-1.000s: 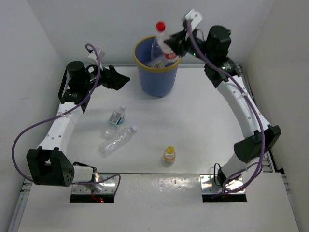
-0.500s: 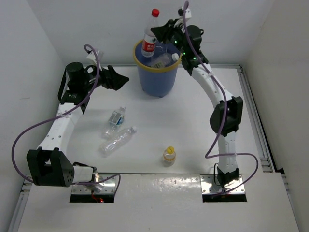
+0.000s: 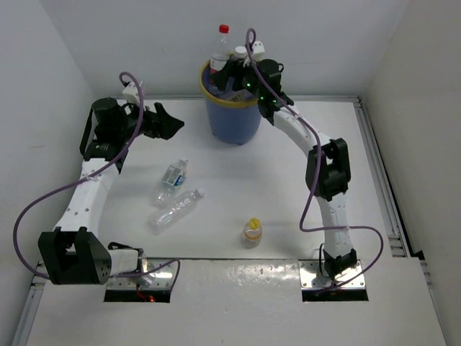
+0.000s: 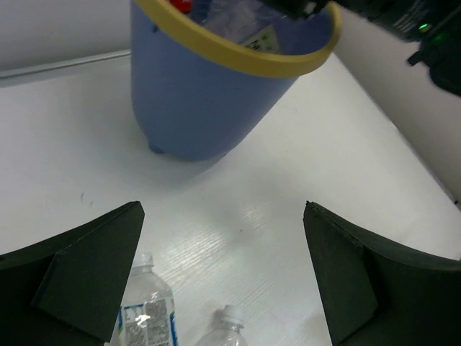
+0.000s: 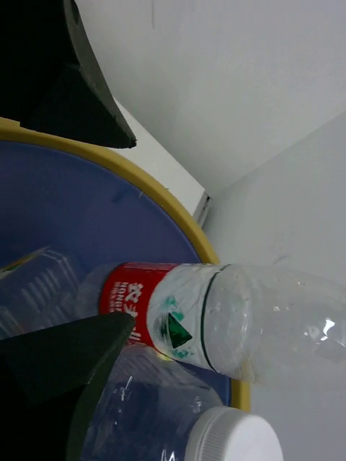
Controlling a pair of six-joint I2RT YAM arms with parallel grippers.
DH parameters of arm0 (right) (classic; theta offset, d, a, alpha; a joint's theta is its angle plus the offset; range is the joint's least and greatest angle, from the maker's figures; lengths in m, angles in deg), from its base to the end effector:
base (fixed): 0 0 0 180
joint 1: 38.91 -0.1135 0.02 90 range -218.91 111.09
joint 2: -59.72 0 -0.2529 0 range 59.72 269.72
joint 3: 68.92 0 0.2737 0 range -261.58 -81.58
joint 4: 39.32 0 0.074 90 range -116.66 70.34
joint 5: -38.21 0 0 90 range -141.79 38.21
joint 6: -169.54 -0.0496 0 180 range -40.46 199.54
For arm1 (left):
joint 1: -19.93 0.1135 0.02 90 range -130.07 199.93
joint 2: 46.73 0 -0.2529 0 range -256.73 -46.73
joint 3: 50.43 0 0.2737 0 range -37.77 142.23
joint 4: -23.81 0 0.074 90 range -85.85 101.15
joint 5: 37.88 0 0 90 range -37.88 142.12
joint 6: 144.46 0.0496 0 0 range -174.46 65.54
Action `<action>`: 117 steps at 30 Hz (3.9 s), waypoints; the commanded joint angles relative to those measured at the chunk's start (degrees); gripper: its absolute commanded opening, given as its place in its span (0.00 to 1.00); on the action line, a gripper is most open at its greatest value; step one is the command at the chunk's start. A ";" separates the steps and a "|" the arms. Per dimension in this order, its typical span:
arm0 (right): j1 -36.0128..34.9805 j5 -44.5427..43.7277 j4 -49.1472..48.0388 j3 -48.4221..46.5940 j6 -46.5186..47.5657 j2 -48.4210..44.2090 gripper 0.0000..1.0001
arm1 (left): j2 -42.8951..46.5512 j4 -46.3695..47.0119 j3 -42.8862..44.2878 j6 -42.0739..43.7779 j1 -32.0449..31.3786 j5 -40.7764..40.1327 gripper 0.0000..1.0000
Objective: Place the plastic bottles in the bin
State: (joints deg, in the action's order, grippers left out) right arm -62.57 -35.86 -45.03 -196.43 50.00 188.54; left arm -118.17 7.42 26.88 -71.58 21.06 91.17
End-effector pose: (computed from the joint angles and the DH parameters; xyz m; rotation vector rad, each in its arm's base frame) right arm 0.5198 0.2426 0.3136 -0.1549 1.5651 0.9465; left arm 0.3229 -0.0249 0.3607 0.2263 1.7658 -0.7971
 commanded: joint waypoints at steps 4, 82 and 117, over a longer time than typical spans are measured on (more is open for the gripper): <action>3.17 2.53 2.72 -1.34 2.29 -12.34 0.95 | -0.62 -14.53 4.79 12.44 2.57 -3.88 1.00; -1.47 20.73 15.83 21.86 -6.58 -38.02 0.18 | -1.25 0.56 10.24 7.54 -22.40 9.48 0.33; 8.10 -8.11 -23.38 16.31 27.59 -17.10 0.00 | 1.21 -4.10 10.50 9.92 -7.98 -7.14 1.00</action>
State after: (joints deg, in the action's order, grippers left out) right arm -53.50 -44.72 -62.41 -181.26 70.16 172.36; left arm -119.13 2.79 37.78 -62.47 12.51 83.45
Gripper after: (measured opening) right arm 0.351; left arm 0.997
